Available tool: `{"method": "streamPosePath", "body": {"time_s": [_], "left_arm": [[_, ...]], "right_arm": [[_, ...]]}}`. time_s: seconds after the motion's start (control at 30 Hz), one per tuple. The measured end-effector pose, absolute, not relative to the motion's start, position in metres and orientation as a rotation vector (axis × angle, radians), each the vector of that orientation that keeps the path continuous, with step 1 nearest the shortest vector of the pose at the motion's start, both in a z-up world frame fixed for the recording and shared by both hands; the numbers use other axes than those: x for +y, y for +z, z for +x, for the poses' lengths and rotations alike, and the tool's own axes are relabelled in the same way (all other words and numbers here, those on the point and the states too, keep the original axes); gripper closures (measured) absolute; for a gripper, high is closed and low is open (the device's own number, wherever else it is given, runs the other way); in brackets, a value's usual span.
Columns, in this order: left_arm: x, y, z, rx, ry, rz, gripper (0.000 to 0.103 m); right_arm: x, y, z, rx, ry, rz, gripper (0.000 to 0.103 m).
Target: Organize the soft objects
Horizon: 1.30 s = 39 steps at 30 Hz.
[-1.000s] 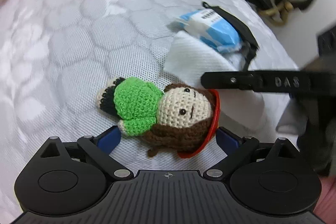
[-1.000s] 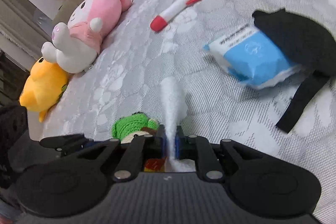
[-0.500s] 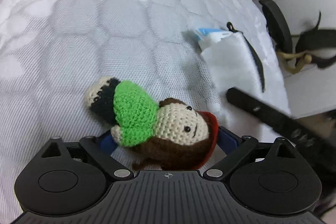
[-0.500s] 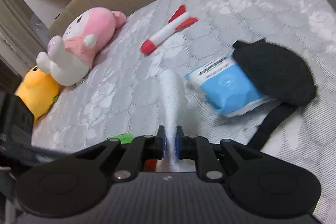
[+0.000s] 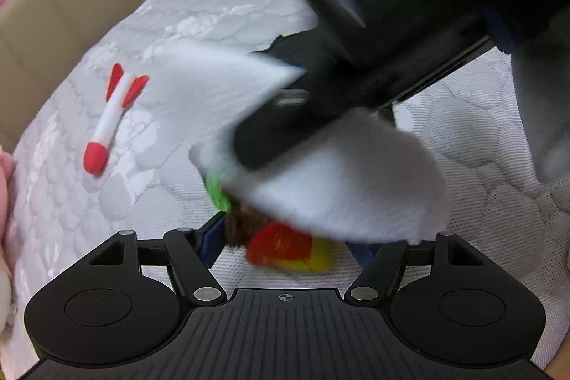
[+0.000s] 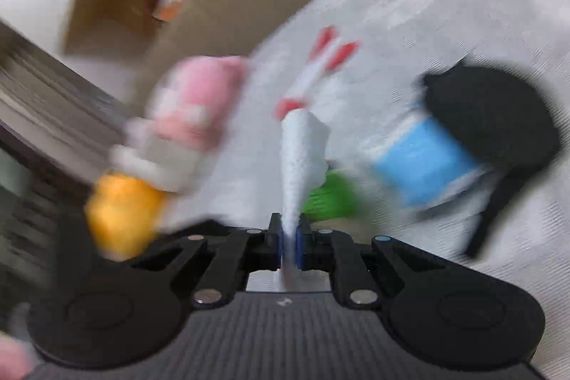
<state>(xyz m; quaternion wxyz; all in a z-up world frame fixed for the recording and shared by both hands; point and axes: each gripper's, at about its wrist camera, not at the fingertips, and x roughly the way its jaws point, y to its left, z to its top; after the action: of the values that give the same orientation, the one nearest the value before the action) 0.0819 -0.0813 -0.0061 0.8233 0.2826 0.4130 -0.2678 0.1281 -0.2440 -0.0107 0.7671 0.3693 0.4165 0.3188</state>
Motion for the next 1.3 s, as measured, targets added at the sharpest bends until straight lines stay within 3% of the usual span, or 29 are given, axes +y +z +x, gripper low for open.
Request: {"method": "streamPosePath", "body": {"time_s": [0.17, 0.37, 0.6, 0.77, 0.87, 1.03, 1.07, 1.13, 1.3], "left_arm": [[-0.086, -0.010, 0.077, 0.896, -0.589, 0.598, 0.022], [-0.086, -0.017, 0.079, 0.933, -0.591, 0.571, 0.016], [-0.065, -0.006, 0.100, 0.998, -0.564, 0.200, 0.010], [-0.075, -0.008, 0.117, 1.009, -0.525, 0.091, 0.009], [-0.083, -0.019, 0.141, 1.085, -0.511, 0.037, 0.005], [-0.077, -0.042, 0.164, 1.231, -0.382, -0.175, 0.005], [-0.077, -0.038, 0.163, 1.211, -0.393, -0.159, 0.006], [-0.076, -0.031, 0.162, 1.172, -0.415, -0.123, 0.024], [-0.089, -0.020, 0.123, 1.037, -0.509, 0.480, 0.024]], "right_arm": [[-0.224, -0.028, 0.136, 0.977, 0.607, 0.704, 0.093], [-0.249, -0.041, 0.139, 0.990, 0.567, 0.834, 0.093], [-0.284, -0.050, 0.150, 0.980, 0.484, 0.943, 0.097], [-0.293, -0.036, 0.147, 0.920, 0.363, 0.790, 0.097], [-0.298, -0.029, 0.143, 0.890, 0.288, 0.667, 0.096], [-0.305, -0.039, 0.145, 0.920, 0.279, 0.702, 0.095], [-0.302, -0.038, 0.145, 0.916, 0.276, 0.686, 0.095], [-0.298, -0.036, 0.144, 0.903, 0.284, 0.664, 0.095], [-0.296, -0.030, 0.137, 0.891, 0.345, 0.677, 0.095]]}}
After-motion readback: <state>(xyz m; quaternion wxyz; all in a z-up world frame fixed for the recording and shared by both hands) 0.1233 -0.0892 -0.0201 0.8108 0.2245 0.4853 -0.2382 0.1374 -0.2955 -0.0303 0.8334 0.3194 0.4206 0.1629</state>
